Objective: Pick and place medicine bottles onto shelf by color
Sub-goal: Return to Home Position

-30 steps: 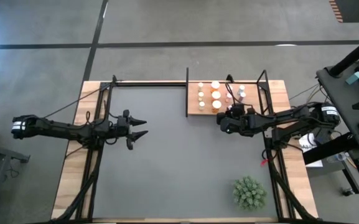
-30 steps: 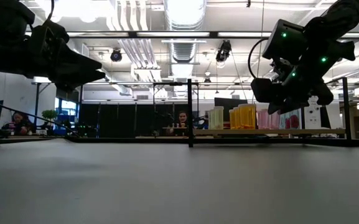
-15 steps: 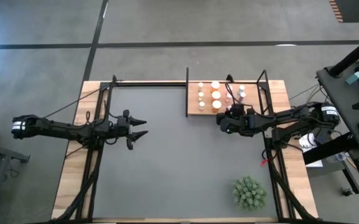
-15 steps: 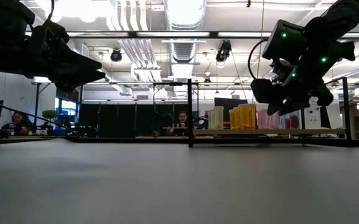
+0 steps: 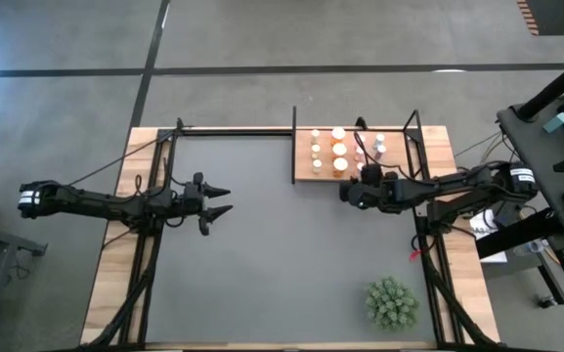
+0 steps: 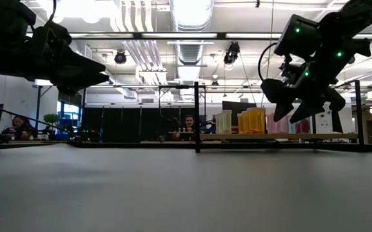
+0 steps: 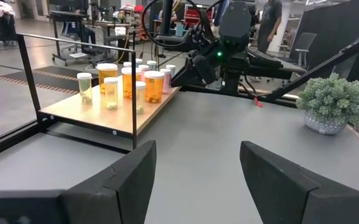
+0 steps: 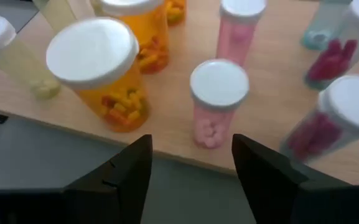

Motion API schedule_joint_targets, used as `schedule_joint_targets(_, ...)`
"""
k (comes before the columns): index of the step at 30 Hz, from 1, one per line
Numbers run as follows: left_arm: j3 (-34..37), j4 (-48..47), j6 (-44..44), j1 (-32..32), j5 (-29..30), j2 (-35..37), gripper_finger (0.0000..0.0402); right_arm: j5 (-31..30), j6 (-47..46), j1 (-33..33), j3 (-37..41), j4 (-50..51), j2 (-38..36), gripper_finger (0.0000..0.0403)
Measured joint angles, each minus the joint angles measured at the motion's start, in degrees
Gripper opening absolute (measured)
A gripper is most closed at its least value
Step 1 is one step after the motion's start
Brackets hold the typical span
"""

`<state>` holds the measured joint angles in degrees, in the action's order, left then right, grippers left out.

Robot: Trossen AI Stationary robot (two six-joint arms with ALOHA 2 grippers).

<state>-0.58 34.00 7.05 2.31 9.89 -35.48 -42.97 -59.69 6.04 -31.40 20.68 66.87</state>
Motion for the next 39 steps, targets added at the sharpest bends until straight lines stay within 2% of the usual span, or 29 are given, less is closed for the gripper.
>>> schedule_joint_targets(9, 0.0, -0.02, 0.0, -0.02, 0.0, 0.0, 0.0217, 0.28, -0.26, -0.04, 0.0, 4.76, -6.39, 0.0213)
schedule_joint_targets(16, 0.0, 0.0, 0.0, 0.0, 0.0, 0.02, 0.0217, 6.22, 1.46, -0.13, 0.0, 4.65, -13.99, 0.0213)
schedule_joint_targets(20, 0.0, 0.0, 0.0, -0.01, 0.0, 0.0, 0.0217, 10.38, 8.43, -0.13, -0.71, 4.64, -18.66, 0.0212)
schedule_joint_targets(31, 0.0, -0.04, 0.0, 0.0, 0.0, -0.11, 0.0217, 10.45, 27.86, -0.15, -2.86, 4.6, -29.61, 0.0212)
schedule_joint_targets(39, 0.0, -0.06, 0.0, -0.02, 0.0, -0.11, 0.0217, 10.41, 35.19, -0.15, -2.7, 4.44, -35.55, 0.0212)
